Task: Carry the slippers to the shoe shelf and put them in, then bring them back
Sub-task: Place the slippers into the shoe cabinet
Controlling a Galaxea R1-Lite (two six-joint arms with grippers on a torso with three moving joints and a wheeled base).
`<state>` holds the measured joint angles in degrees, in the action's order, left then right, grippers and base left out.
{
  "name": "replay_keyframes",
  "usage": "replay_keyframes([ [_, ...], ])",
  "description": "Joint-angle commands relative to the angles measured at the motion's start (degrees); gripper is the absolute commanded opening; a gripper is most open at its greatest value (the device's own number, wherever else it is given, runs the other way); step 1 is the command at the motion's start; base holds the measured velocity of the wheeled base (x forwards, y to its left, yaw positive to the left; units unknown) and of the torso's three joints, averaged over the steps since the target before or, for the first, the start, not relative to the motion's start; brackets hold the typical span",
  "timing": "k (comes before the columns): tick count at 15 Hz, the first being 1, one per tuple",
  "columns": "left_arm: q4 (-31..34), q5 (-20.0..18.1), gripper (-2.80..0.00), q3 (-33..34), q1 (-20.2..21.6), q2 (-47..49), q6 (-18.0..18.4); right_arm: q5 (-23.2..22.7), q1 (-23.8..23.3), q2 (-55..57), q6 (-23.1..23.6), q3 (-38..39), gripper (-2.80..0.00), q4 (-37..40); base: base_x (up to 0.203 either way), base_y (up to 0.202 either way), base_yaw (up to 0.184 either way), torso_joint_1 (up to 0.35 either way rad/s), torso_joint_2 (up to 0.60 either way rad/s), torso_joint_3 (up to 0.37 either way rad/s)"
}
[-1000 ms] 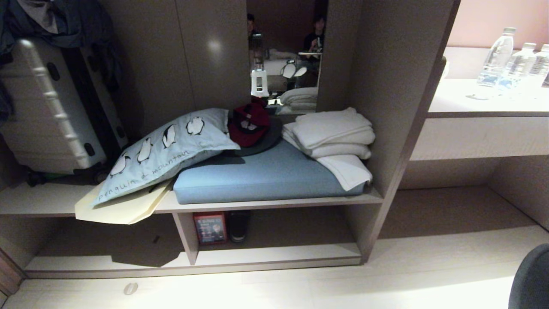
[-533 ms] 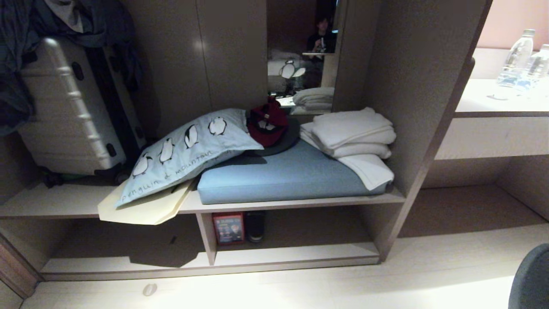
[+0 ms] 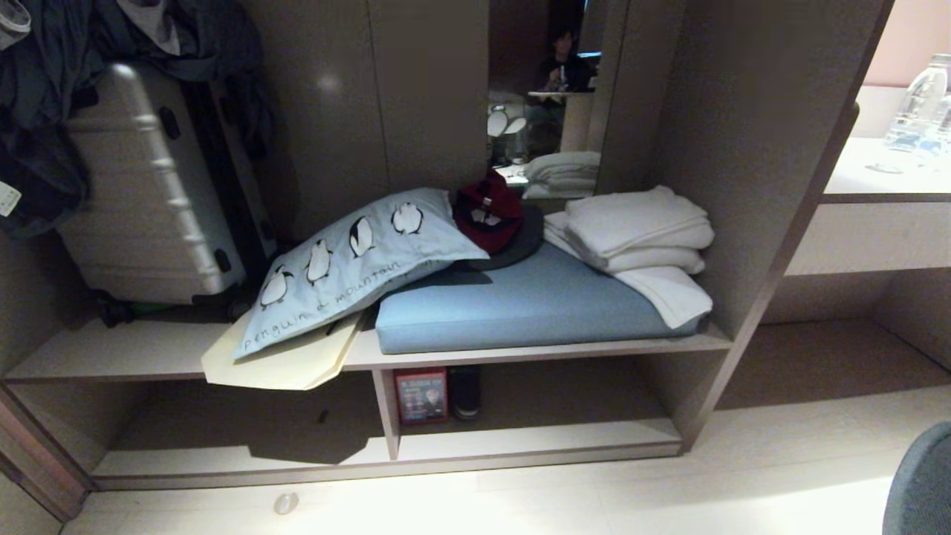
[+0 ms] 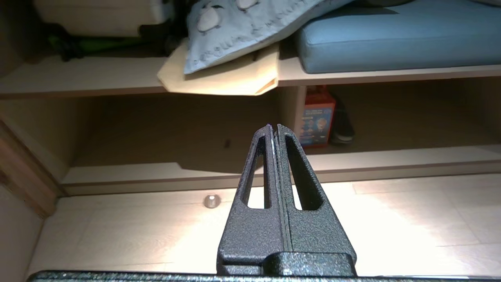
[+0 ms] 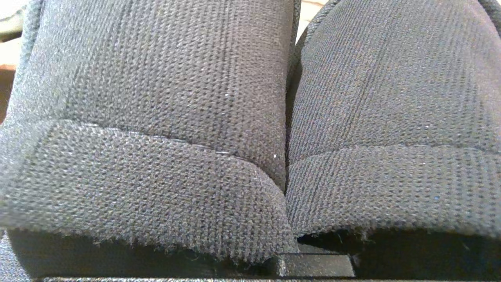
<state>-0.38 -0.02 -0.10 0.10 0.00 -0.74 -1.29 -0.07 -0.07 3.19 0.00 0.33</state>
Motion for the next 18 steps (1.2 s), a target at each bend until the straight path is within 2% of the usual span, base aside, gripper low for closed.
replay_keyframes([
  [1, 0.03, 0.02, -2.80, 0.01, -0.01, 0.00, -0.05, -0.03, -0.01, -0.01, 0.06, 0.09, -2.80, 0.02, 0.000, 0.000, 0.000, 0.000, 0.00, 0.000],
  [13, 0.03, 0.02, -2.80, 0.01, -0.01, 0.00, -0.14, -0.03, -0.01, -0.01, 0.06, 0.09, -2.80, 0.02, 0.000, 0.000, 0.000, 0.000, 0.00, -0.002],
  [18, 0.03, 0.02, -2.80, 0.01, -0.01, 0.09, -0.14, -0.03, -0.01, -0.01, 0.06, 0.09, -2.80, 0.02, 0.000, 0.000, 0.000, 0.001, 0.00, -0.170],
])
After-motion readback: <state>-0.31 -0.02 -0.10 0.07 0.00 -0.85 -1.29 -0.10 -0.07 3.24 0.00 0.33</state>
